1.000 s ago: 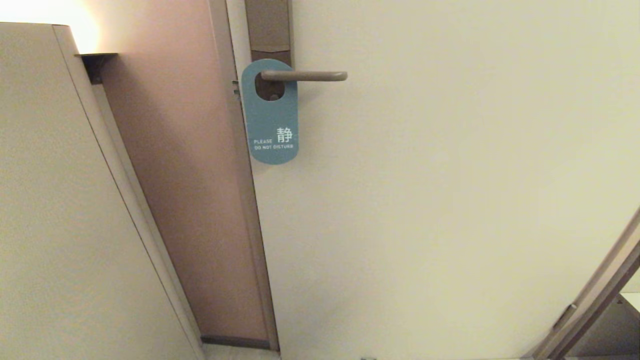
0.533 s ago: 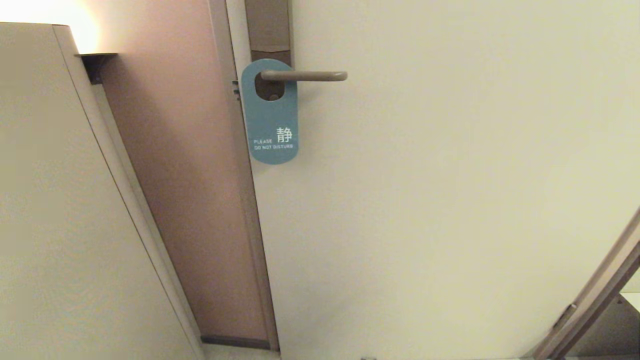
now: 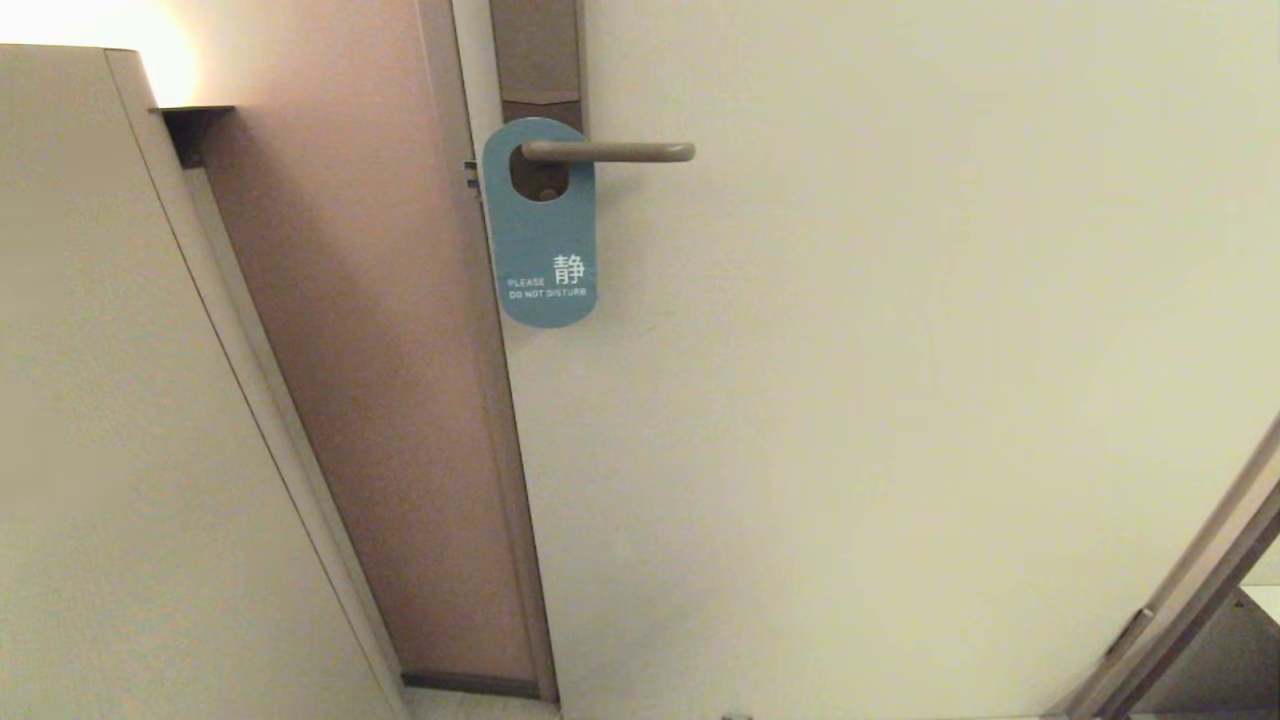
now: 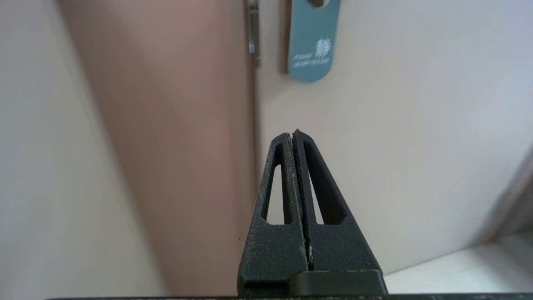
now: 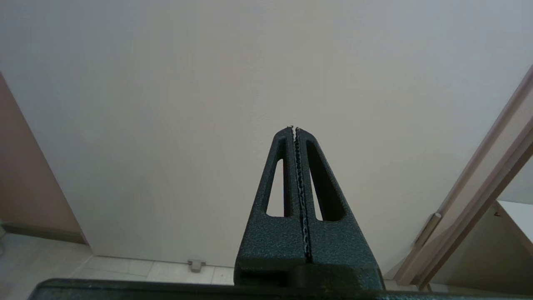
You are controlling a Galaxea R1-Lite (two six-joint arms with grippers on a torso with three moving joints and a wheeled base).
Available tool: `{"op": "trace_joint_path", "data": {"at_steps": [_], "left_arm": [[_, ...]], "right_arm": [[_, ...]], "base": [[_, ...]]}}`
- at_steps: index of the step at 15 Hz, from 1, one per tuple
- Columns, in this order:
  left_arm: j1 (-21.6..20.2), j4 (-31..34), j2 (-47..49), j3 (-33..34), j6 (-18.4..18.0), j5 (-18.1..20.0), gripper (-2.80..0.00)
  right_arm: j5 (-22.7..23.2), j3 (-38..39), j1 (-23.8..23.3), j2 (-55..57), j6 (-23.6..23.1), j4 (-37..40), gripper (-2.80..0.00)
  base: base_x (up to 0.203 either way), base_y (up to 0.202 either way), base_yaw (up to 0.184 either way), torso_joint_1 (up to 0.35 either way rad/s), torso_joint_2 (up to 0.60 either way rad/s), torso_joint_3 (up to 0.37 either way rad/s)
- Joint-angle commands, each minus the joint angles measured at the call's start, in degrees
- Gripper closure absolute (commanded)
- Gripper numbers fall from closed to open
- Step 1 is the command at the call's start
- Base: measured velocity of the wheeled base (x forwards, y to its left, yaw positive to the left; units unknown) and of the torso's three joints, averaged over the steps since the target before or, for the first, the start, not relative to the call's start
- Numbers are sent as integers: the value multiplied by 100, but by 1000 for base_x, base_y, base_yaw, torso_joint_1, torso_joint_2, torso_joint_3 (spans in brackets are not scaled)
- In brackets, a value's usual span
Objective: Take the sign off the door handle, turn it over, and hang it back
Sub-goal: Take down the sign
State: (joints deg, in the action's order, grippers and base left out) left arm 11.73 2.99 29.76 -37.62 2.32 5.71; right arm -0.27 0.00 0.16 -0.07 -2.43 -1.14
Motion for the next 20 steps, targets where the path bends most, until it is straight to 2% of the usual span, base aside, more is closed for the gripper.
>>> {"op": "trace_joint_path", "data": {"at_steps": [1, 5, 8, 9, 11, 13, 16, 20], "left_arm": [[88, -258, 542, 19, 314, 7, 0], [54, -965, 1344, 31, 602, 34, 0], [-271, -1571, 2153, 0, 616, 87, 0], [-465, -1865, 2443, -34, 622, 240, 0], [-952, -2325, 2916, -124, 612, 1073, 0], [-1111, -2512, 3195, -164, 604, 1589, 0], [-1127, -2680, 3556, -152, 638, 1946, 0], [-1144, -3517, 4311, -148, 647, 2412, 0]], "right_arm": [[0, 0, 2, 7, -4, -7, 0], [0, 0, 2, 7, -4, 0, 0], [0, 0, 2, 7, -4, 0, 0], [0, 0, 2, 7, -4, 0, 0], [0, 0, 2, 7, -4, 0, 0], [0, 0, 2, 7, -4, 0, 0], [0, 0, 2, 7, -4, 0, 0], [0, 0, 2, 7, -4, -7, 0]], "base": [[0, 0, 0, 0, 0, 0], [0, 0, 0, 0, 0, 0], [0, 0, 0, 0, 0, 0], [0, 0, 0, 0, 0, 0], [0, 0, 0, 0, 0, 0], [0, 0, 0, 0, 0, 0], [0, 0, 0, 0, 0, 0], [0, 0, 0, 0, 0, 0]]}}
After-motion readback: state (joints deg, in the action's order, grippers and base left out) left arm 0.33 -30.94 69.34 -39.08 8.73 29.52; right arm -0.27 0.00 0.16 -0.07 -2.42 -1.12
